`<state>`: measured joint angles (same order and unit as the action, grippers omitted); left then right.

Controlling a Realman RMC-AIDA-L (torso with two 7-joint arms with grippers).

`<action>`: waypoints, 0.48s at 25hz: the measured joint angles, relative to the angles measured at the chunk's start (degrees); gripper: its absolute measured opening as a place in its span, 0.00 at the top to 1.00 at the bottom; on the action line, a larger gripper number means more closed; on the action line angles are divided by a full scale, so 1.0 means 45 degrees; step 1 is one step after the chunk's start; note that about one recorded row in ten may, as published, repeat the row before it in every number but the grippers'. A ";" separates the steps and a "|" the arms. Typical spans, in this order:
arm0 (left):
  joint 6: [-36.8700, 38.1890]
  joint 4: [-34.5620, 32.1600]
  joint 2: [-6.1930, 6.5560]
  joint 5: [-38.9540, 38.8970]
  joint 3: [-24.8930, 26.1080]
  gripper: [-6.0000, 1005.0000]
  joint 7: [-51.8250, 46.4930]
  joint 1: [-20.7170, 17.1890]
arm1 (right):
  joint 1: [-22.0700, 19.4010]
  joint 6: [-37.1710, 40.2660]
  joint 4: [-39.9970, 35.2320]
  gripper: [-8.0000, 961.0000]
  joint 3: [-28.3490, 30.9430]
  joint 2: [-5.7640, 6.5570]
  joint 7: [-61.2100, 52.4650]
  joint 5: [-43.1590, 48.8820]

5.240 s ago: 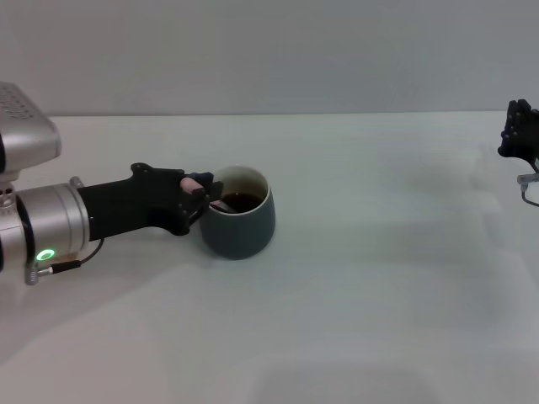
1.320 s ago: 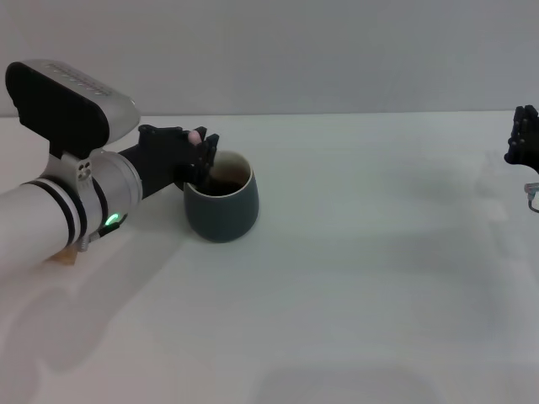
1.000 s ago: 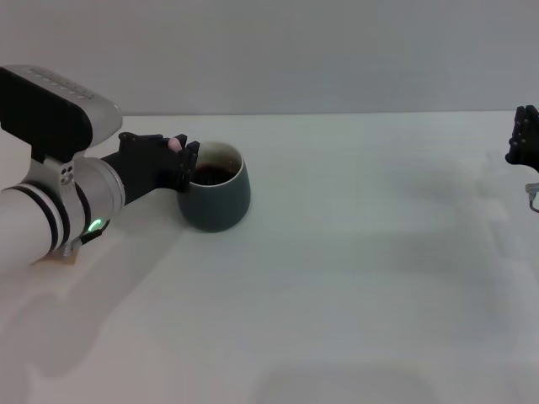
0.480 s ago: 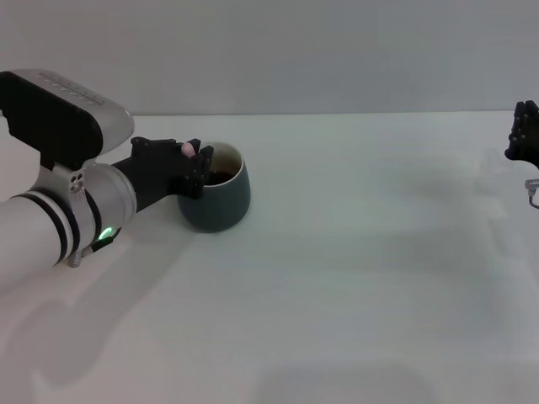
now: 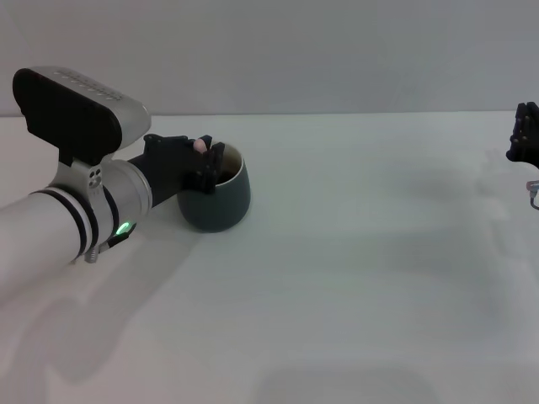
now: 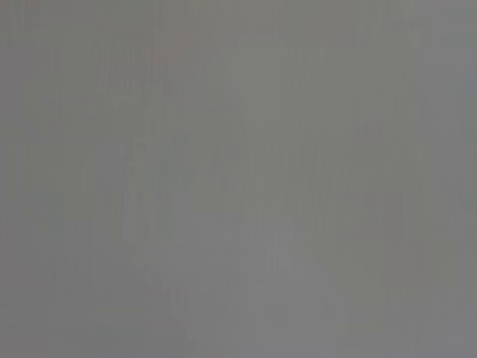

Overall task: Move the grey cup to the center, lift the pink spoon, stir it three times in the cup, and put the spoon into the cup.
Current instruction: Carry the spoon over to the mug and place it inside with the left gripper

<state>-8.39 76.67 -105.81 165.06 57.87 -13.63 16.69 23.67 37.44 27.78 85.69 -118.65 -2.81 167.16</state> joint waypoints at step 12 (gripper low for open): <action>0.0071 -0.0906 -0.1314 0.0000 0.1436 0.78 0.1560 -0.0257 | -0.0025 0.0000 -0.0001 0.94 0.0007 0.0000 0.0000 0.0000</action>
<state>-8.07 72.60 -111.73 165.06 64.33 -6.61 15.54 23.56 37.44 27.77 85.72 -118.65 -2.81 167.16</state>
